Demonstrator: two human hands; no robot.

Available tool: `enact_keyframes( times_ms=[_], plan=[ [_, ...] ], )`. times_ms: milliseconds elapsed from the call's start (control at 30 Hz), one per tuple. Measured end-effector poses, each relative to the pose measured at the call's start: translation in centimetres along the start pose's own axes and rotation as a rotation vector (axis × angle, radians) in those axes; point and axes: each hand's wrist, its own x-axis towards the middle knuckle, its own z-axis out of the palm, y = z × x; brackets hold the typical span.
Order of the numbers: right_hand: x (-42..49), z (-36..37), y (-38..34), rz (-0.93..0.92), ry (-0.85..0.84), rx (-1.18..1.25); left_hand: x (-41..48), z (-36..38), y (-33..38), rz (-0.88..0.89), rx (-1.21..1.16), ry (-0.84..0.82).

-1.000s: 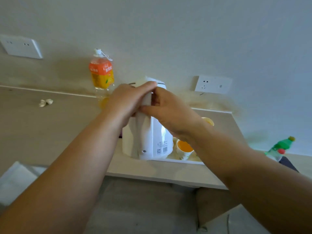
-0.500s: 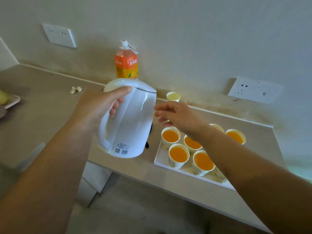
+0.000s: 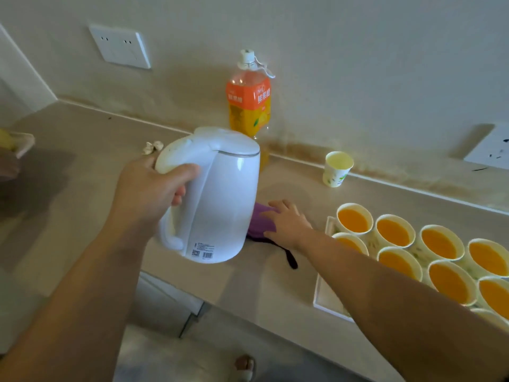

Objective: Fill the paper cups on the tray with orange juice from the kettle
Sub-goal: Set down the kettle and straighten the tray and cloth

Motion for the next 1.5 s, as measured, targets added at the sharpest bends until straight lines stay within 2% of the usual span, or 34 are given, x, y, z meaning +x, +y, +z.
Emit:
enact_keyframes(
  times_ms=[200, 267, 367, 400, 467, 533, 633, 667, 767, 867, 900, 967, 1067, 1133, 1267, 1333, 1400, 1500],
  plan=[
    [5.2, 3.3, -0.3, -0.046, -0.086, -0.126, 5.5, -0.4, -2.4, -0.018, -0.024, -0.135],
    [5.8, 4.0, 0.0, -0.050, -0.066, -0.157, 6.5, 0.0, -2.9, -0.017, -0.044, -0.183],
    [5.3, 4.7, -0.6, -0.040, 0.165, -0.044, 7.6, 0.8, -3.6, -0.012, -0.072, -0.222],
    [5.1, 5.0, -0.8, -0.004, 0.257, 0.014, 7.8, 1.0, -3.6, -0.011, -0.086, -0.232],
    [4.5, 5.7, -0.9, 0.102, 0.328, 0.071, 8.2, 1.2, -3.6, -0.009, -0.127, -0.256],
    [4.1, 6.0, -0.9, 0.272, 0.374, 0.299, 8.7, 1.0, -3.8, -0.010, -0.156, -0.269],
    [2.3, 3.5, -1.4, 0.540, 0.544, 0.986, 9.4, 0.3, -4.0, -0.010, -0.170, -0.288],
    [1.5, 2.5, -1.6, 0.575, 0.565, 1.118, 9.5, 0.2, -4.1, -0.015, -0.187, -0.299],
    [-1.0, -0.7, -2.8, 0.501, 0.657, 1.266, 9.9, 0.1, -4.1, -0.036, -0.278, -0.338],
    [-2.8, -3.8, -4.5, 0.295, 0.737, 1.391, 9.9, 0.4, -4.0, -0.044, -0.398, -0.375],
    [-3.5, -4.8, -5.3, 0.203, 0.763, 1.350, 9.7, 0.6, -3.6, -0.042, -0.424, -0.384],
    [-4.3, -5.6, -6.8, 0.056, 0.854, 1.088, 9.3, 1.1, -3.0, -0.031, -0.475, -0.414],
    [-5.1, -5.9, -8.1, 0.041, 1.094, 0.624, 8.5, 2.0, -2.0, -0.005, -0.515, -0.428],
    [-5.2, -6.3, -8.6, 0.067, 1.181, 0.424, 8.1, 2.7, -1.4, 0.019, -0.524, -0.439],
    [-5.4, -7.2, -8.8, -0.001, 1.290, -0.013, 7.1, 3.9, -0.5, 0.051, -0.548, -0.472],
    [-5.5, -7.7, -8.4, 0.016, 1.321, -0.009, 6.7, 4.1, -0.3, 0.070, -0.573, -0.501],
    [-5.4, -8.1, -8.0, 0.049, 1.351, 0.128, 6.6, 3.8, 0.0, 0.115, -0.571, -0.536],
    [-6.2, -9.7, -7.5, -0.017, 1.298, 0.581, 6.8, 2.7, 0.3, 0.164, -0.596, -0.587]
  ],
)
